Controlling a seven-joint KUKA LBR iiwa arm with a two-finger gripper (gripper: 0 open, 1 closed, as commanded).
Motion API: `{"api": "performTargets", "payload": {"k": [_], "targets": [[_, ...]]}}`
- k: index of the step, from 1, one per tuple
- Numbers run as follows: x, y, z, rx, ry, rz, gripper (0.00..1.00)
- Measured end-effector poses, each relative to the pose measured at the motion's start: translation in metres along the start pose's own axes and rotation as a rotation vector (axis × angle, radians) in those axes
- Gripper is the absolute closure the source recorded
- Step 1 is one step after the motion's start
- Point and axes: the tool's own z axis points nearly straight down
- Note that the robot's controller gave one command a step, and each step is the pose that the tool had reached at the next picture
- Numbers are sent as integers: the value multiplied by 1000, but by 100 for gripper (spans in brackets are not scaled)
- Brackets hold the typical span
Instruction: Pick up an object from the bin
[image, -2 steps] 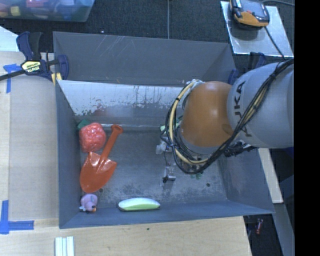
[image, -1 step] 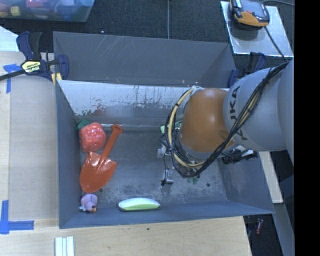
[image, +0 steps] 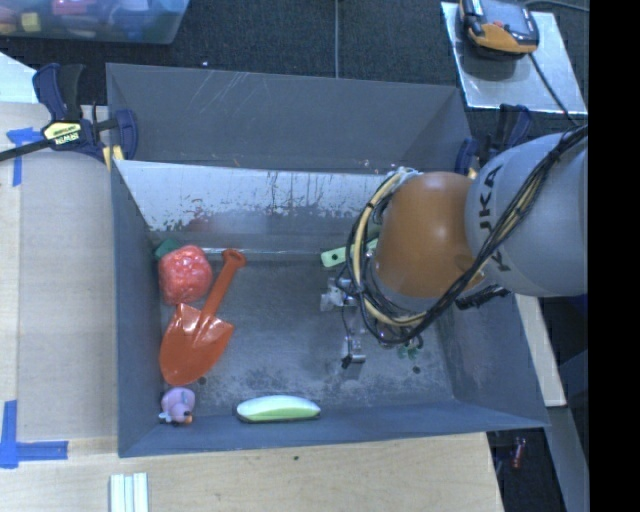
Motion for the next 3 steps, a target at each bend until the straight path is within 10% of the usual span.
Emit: {"api": "performTargets", "payload": {"k": [1,3], "targets": [[-58,0,-5,0,-5,-55,0],[-36,-5,24,0,2,170,0]]}}
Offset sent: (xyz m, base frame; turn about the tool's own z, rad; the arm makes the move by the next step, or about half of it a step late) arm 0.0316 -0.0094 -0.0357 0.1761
